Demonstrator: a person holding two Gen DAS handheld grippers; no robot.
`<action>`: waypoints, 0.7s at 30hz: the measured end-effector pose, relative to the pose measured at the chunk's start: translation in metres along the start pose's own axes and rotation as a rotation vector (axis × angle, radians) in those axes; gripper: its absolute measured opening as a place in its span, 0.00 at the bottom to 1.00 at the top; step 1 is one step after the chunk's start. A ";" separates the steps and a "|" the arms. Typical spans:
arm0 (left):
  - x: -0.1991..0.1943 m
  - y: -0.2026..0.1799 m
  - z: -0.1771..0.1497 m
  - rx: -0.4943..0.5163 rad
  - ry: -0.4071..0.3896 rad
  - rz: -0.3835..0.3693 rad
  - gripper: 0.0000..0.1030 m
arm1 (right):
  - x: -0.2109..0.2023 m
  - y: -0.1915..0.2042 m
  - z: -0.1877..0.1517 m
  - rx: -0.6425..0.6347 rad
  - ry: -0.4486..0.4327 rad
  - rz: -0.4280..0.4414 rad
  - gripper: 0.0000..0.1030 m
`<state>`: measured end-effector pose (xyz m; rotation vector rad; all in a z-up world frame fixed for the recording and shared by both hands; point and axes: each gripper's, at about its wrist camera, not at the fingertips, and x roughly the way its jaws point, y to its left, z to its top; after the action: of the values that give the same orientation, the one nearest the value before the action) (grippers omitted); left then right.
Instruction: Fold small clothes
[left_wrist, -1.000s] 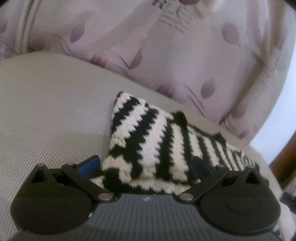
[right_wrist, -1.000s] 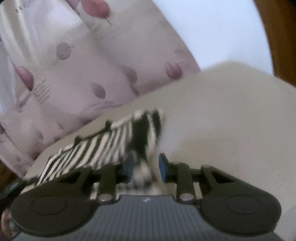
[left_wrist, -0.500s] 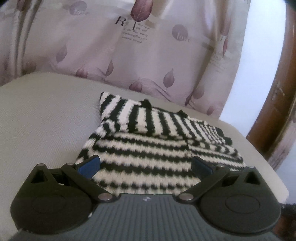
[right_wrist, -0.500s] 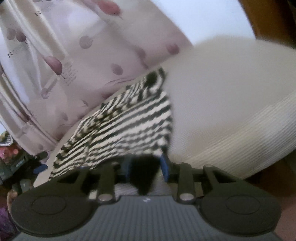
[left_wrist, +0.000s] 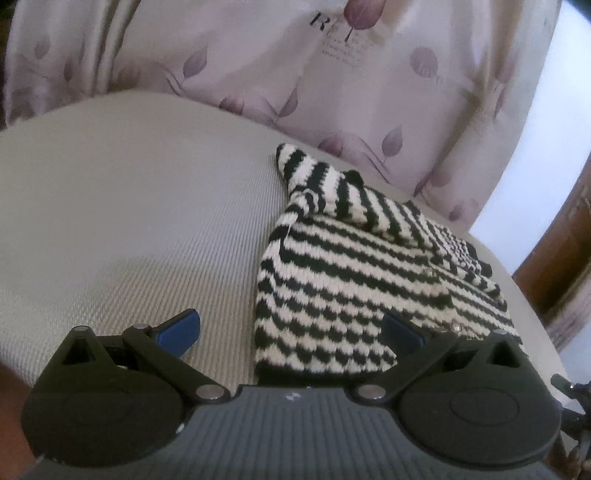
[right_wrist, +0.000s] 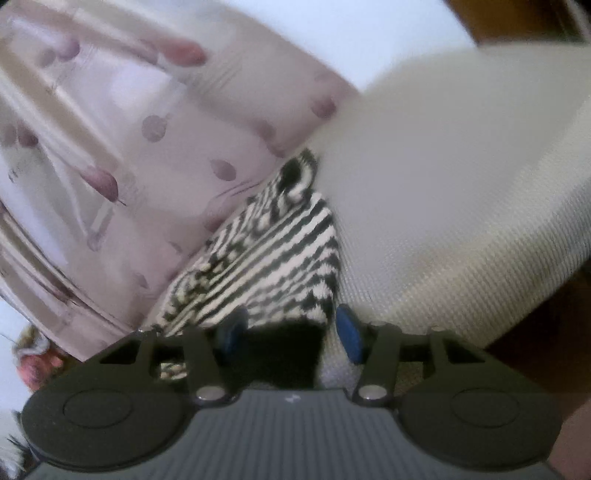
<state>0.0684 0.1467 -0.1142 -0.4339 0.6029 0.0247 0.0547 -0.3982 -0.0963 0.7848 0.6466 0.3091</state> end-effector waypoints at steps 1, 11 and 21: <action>0.001 0.001 -0.001 -0.010 0.008 -0.018 1.00 | 0.000 0.000 0.000 0.001 0.017 0.012 0.51; 0.006 -0.012 -0.012 0.058 0.058 -0.125 0.69 | 0.015 0.006 -0.008 0.029 0.064 0.087 0.51; 0.004 0.014 0.001 -0.069 0.056 -0.118 0.06 | -0.014 0.019 0.006 0.016 0.010 0.026 0.14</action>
<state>0.0702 0.1593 -0.1204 -0.5381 0.6323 -0.0791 0.0474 -0.3950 -0.0734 0.8079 0.6498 0.3322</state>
